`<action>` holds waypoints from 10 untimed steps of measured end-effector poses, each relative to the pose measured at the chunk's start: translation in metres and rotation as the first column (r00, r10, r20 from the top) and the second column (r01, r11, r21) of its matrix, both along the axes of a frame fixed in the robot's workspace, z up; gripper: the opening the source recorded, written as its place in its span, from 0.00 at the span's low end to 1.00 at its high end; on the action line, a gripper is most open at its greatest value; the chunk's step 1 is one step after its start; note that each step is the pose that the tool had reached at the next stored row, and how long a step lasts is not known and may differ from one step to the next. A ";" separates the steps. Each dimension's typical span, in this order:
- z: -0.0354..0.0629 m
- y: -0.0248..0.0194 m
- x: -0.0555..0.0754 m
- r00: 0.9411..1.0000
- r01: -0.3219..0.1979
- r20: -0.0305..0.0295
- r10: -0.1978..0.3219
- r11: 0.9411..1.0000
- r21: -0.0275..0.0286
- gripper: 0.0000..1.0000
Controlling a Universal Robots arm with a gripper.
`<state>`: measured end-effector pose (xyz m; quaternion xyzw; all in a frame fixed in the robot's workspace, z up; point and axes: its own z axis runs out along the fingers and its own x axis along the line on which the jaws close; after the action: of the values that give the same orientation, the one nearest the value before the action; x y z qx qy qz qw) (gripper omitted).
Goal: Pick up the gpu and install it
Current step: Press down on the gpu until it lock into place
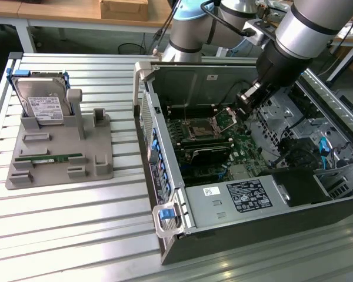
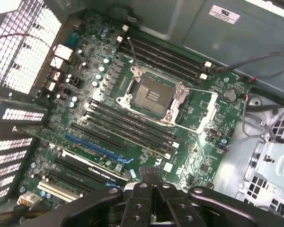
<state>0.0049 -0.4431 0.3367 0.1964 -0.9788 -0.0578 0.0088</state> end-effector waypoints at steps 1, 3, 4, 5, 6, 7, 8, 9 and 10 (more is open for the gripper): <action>-0.0001 0.0000 0.000 0.999 0.045 0.000 -0.045 0.999 0.000 0.11; -0.0003 0.0000 0.000 0.992 0.123 0.000 -0.123 0.992 0.000 0.11; -0.0004 0.0000 0.000 0.988 0.155 0.000 -0.155 0.988 0.000 0.11; -0.0005 0.0000 0.000 0.983 0.184 0.000 -0.184 0.983 0.000 0.11; -0.0007 0.0000 0.000 0.977 0.214 0.000 -0.214 0.977 0.000 0.11; -0.0008 0.0000 0.000 0.968 0.252 0.000 -0.252 0.968 0.000 0.11; -0.0010 0.0000 0.000 0.959 0.284 0.000 -0.284 0.959 0.000 0.11; -0.0011 0.0000 0.000 0.949 0.316 0.000 -0.316 0.949 0.000 0.11; -0.0012 0.0000 0.000 0.941 0.338 0.000 -0.338 0.941 0.000 0.11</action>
<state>0.0049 -0.4431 0.3355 0.0255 -0.9980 -0.0585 -0.0012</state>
